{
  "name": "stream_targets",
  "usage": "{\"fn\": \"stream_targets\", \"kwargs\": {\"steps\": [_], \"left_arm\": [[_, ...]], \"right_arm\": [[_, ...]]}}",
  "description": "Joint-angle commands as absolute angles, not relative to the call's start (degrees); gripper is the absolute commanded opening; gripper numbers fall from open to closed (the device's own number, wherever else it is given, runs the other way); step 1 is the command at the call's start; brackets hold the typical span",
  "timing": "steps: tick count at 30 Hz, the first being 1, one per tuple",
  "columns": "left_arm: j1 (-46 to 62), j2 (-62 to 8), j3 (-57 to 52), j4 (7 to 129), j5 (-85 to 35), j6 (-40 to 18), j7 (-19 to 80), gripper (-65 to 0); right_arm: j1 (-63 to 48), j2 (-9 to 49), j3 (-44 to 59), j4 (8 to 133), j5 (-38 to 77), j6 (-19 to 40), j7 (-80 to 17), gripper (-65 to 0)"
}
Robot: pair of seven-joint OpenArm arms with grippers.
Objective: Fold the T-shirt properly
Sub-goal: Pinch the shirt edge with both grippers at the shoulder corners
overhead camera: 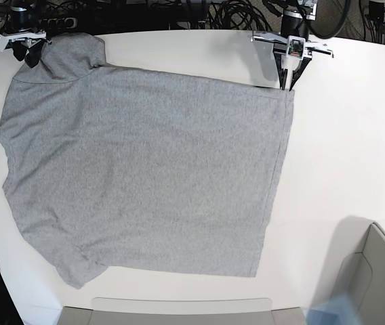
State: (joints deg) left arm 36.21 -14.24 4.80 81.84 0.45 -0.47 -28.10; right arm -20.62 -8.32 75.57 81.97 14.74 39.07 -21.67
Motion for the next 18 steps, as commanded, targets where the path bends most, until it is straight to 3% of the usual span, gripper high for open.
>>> {"fn": "stream_targets", "kwargs": {"steps": [1, 13, 15, 18], "left_arm": [[36.88, -14.37, 4.79, 82.68, 0.4, -0.13, -29.58, -55.5], [37.05, -14.29, 6.29, 82.68, 0.31, 0.04, -29.67, -55.5], [37.05, -14.29, 6.29, 82.68, 0.31, 0.04, -29.67, -55.5], [37.05, -14.29, 6.29, 82.68, 0.31, 0.04, -29.67, -55.5]], "right_arm": [[-20.97, -9.0, 74.51, 79.78, 5.49, 40.0, -30.37, -36.8], [-21.76, -9.0, 67.03, 76.09, 1.27, 40.0, -30.37, -37.7], [-22.46, -9.0, 65.54, 76.0, 1.36, 40.0, -30.37, -43.8], [-22.9, -9.0, 63.43, 76.44, 1.19, 40.0, -30.46, -58.9]]}}
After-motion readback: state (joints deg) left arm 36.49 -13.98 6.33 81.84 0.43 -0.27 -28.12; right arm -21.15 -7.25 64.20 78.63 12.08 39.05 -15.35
